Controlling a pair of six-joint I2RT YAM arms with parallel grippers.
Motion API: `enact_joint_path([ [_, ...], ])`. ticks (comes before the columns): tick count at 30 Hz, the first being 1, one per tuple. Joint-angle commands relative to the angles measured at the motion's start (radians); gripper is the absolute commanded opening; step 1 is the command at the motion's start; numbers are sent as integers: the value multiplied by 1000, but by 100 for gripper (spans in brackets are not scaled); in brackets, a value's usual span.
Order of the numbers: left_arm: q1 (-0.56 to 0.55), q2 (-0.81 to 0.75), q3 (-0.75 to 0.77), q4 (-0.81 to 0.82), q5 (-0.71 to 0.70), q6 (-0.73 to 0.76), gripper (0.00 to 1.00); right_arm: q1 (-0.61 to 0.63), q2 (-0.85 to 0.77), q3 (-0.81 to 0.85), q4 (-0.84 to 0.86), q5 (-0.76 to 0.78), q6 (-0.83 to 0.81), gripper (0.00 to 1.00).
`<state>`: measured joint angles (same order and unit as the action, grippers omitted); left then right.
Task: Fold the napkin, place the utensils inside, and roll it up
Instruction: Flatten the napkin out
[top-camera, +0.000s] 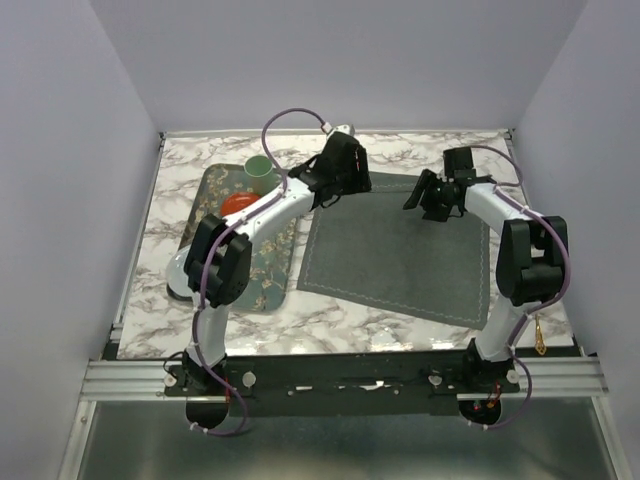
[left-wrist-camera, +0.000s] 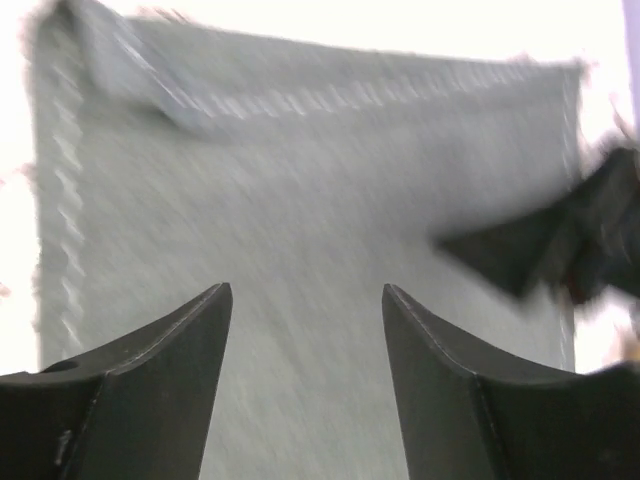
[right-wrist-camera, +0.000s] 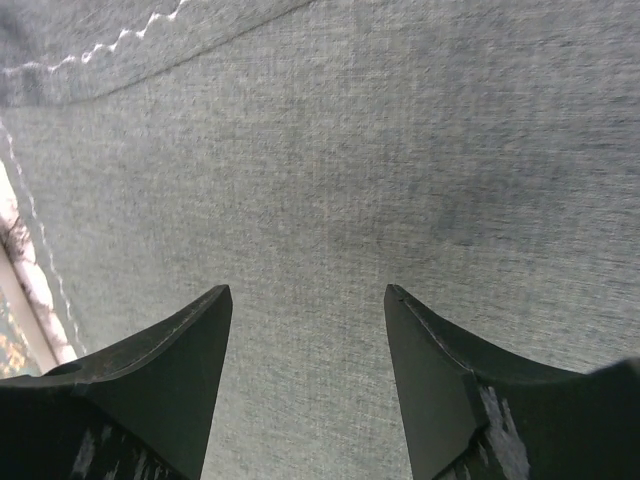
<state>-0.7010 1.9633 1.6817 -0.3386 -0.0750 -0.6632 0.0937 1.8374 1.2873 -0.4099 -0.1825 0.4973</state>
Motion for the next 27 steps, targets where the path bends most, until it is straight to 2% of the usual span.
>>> enact_joint_path([
  [1, 75, 155, 116, 6, -78, -21, 76, 0, -27, -51, 80, -92, 9, 70],
  [6, 121, 271, 219, 38, -60, -53, 78, 0, -17, -86, 95, -130, 36, 69],
  [12, 138, 341, 248, 82, -81, -76, 80, 0, -21, -138, 131, -160, 38, 67],
  [22, 166, 425, 259, 199, -52, -148, 65, 0, -18, -164, 152, -163, 35, 66],
  [27, 181, 466, 286, 266, -16, -159, 45, 1, -3, -174, 152, -173, 41, 65],
])
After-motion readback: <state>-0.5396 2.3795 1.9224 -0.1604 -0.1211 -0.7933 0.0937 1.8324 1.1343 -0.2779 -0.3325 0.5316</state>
